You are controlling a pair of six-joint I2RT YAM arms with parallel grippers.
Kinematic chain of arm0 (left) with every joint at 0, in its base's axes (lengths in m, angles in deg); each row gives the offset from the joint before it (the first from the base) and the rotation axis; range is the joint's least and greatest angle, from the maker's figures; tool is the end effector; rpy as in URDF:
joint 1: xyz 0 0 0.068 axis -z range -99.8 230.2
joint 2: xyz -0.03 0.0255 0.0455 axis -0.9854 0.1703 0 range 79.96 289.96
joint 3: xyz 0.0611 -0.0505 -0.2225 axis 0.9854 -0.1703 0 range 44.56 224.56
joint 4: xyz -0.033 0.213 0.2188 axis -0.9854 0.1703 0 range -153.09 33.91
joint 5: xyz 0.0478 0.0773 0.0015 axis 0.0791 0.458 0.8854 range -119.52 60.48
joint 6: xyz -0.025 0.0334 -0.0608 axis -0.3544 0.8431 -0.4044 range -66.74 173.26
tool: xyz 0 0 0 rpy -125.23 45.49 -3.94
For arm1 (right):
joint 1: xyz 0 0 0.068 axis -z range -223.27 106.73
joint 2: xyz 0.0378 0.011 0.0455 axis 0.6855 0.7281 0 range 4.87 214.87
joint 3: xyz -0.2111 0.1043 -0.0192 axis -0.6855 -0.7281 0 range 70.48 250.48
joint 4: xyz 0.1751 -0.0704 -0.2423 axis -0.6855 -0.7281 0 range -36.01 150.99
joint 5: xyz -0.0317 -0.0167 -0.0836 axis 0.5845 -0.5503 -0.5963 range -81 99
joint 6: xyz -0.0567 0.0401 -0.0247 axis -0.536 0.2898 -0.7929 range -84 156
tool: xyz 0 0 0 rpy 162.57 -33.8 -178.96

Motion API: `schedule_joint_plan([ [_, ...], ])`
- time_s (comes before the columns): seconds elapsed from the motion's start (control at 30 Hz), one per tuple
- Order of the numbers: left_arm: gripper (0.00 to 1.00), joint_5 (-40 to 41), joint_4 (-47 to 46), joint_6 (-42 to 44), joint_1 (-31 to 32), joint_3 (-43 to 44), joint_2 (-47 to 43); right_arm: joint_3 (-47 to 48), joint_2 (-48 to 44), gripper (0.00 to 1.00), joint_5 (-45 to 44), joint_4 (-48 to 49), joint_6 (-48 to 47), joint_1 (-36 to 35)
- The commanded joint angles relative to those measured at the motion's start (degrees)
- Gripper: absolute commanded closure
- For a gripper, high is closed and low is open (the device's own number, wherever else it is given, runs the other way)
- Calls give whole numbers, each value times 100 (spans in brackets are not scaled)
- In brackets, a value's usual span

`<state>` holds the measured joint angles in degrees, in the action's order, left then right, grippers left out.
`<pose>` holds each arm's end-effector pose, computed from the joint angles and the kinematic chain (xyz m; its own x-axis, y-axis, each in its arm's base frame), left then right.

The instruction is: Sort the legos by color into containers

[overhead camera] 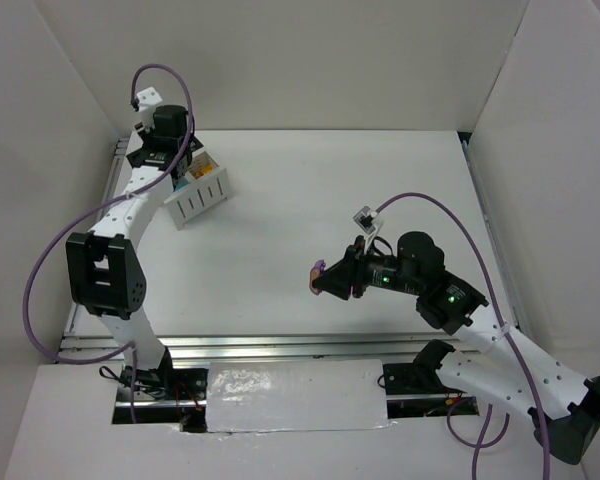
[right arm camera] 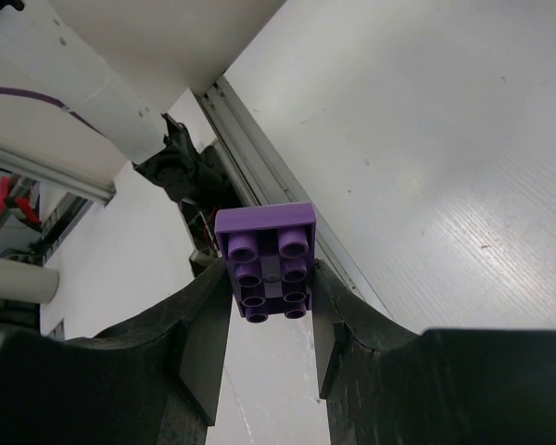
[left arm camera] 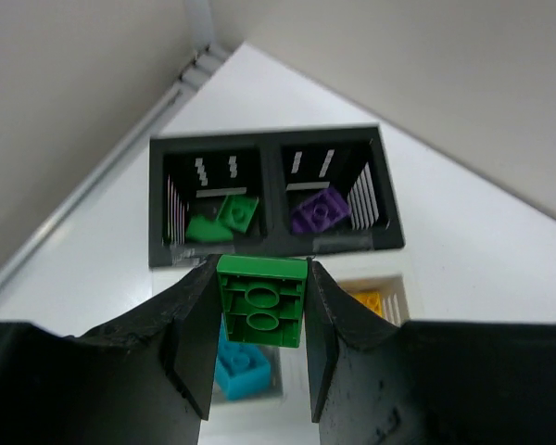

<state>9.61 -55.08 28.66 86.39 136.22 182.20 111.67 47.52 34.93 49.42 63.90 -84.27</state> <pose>0.4840 -0.0135 0.3006 -0.0756 -0.3167 -0.9455 -0.5965 0.7742 -0.2116 0.1895 0.2004 0.2900 -0.5770 0.0560 -0.8148 -0.7259 0.4220 0.5431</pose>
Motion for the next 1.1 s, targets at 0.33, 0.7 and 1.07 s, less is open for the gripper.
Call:
schedule_joint_plan([
  [0.33,100,287,1007,-1055,75,-826,-767,12,-249,100,175,270,14,12],
  [0.7,100,297,878,-1047,92,-878,-661,-67,-293,100,149,208,-136,12],
  [1.07,100,226,807,-977,92,-843,-556,-41,-284,100,149,147,-241,12],
])
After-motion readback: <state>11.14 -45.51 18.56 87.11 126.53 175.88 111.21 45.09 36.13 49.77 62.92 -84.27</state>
